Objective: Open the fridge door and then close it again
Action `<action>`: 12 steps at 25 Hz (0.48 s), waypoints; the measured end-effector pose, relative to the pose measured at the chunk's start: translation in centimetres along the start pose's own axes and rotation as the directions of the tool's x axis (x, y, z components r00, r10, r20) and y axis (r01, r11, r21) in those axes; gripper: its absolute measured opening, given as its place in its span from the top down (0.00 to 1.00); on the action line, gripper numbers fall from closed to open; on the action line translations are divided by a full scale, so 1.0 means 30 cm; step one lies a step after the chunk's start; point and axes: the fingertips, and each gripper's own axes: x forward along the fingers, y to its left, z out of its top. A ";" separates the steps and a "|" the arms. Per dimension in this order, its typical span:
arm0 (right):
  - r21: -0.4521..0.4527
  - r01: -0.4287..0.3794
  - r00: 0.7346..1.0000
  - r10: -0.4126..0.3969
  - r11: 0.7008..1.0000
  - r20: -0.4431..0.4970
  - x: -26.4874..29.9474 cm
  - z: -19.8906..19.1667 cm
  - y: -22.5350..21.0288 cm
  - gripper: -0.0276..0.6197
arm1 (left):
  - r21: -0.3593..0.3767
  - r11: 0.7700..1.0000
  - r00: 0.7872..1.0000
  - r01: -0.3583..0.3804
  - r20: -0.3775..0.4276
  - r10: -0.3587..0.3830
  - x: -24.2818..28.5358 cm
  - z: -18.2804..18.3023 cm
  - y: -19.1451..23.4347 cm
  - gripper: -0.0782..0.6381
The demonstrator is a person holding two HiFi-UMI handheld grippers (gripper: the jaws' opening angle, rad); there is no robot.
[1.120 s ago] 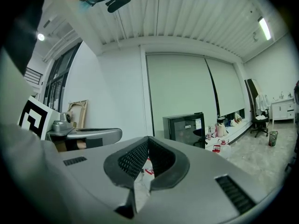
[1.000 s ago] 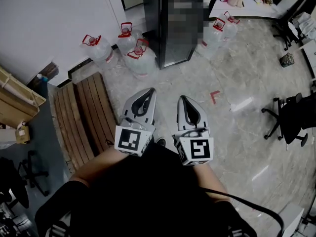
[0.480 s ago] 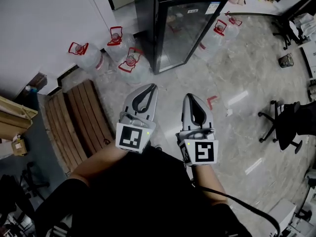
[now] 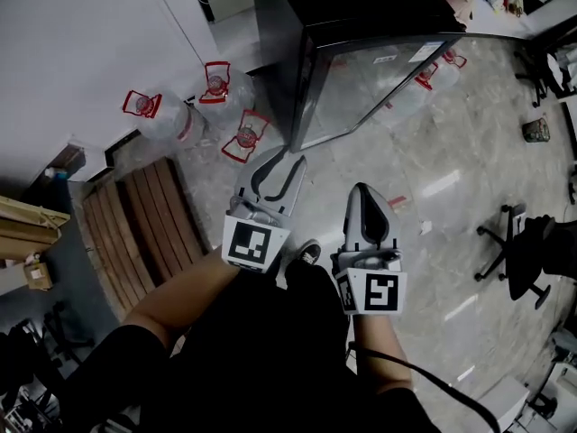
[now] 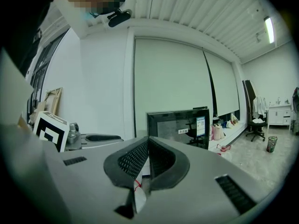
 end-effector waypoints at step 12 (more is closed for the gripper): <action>0.029 -0.002 1.000 0.003 1.000 -0.025 0.314 -0.321 -0.201 0.93 | 0.017 0.998 0.998 -0.054 -0.038 0.055 0.401 -0.348 0.135 0.72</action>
